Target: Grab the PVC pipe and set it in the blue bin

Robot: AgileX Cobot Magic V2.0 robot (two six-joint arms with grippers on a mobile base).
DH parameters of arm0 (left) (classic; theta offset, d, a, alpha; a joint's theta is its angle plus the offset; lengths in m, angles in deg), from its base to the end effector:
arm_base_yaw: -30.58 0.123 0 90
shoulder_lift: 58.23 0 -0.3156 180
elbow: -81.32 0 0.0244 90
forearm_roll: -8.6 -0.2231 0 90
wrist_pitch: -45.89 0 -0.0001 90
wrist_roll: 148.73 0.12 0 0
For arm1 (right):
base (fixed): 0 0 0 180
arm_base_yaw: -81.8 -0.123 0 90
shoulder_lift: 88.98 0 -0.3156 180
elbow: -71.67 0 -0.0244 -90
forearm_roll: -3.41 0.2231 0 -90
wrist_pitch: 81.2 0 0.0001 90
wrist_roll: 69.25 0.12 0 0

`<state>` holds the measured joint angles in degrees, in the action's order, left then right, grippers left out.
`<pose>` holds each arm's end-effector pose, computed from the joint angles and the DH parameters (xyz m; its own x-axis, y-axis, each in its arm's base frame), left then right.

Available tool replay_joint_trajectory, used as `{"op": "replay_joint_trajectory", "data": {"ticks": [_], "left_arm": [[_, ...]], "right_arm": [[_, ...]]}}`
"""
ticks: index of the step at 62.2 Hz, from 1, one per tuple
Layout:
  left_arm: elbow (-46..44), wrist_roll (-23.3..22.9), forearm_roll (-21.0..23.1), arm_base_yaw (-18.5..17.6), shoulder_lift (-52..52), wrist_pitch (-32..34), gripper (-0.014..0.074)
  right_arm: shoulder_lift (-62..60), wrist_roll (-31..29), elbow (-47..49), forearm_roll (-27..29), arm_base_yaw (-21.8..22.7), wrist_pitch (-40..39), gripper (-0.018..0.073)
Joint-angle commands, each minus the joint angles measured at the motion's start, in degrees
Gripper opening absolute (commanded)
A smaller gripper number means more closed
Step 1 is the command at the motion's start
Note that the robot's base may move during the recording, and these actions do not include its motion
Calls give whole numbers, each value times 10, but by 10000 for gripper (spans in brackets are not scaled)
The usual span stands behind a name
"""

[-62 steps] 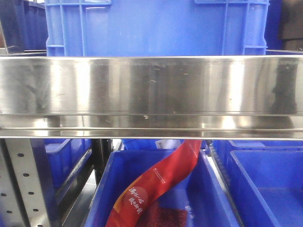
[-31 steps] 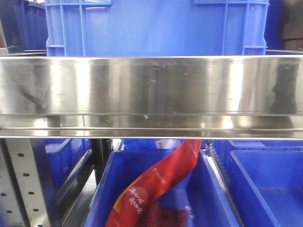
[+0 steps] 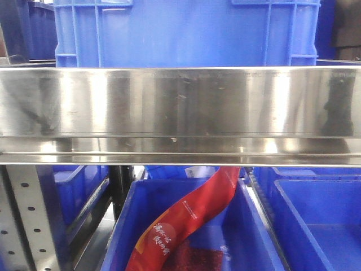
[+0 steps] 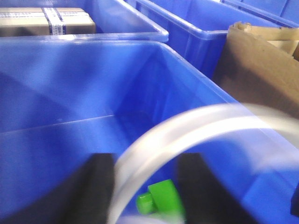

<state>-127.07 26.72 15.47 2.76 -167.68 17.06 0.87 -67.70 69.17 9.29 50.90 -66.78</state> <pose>0.3810 -0.2089 0.4389 -0.3876 -0.0026 -0.9218 0.4505 0.8719 -0.1919 0.2884 0.1762 0.4193 -0.3120 -0.0398 -0.9493 -0.4990 0.8571 0.1281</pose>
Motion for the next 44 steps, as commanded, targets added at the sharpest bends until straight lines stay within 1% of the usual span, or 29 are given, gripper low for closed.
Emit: {"op": "replay_joint_trajectory", "data": {"ticks": [1,5,14,21,27,31,34,37,41,42,44], "left_arm": [[-7,-4,4,2,3,5,330],[-7,-4,4,2,3,3,351],[-7,-4,4,2,3,1,350],[-7,-4,4,2,3,-20,350],[-7,-4,-1,2,3,-35,322],[-7,-4,-13,2,4,-46,246],[-7,-4,-25,2,6,-53,157],[-7,-4,-35,2,9,-58,41],[-7,-4,-38,2,13,-58,-81],[-7,-4,-38,2,14,-58,-105],[-7,-4,-40,2,15,-61,-111]], "right_arm": [[-1,-2,7,-1,-1,-9,351],[-1,-2,7,-1,-1,-5,351],[-1,-2,7,-1,-1,3,351],[-1,-2,7,-1,-1,15,351],[-1,-2,7,-1,-1,13,330],[-1,-2,9,-1,-1,3,270],[-2,-2,11,-1,-1,0,199],[-7,-2,12,-2,-1,-3,113],[-8,-2,12,-2,-1,-4,5],[-8,-2,12,-2,-1,-4,-17],[-8,-2,12,-7,-1,-4,-69]]}}
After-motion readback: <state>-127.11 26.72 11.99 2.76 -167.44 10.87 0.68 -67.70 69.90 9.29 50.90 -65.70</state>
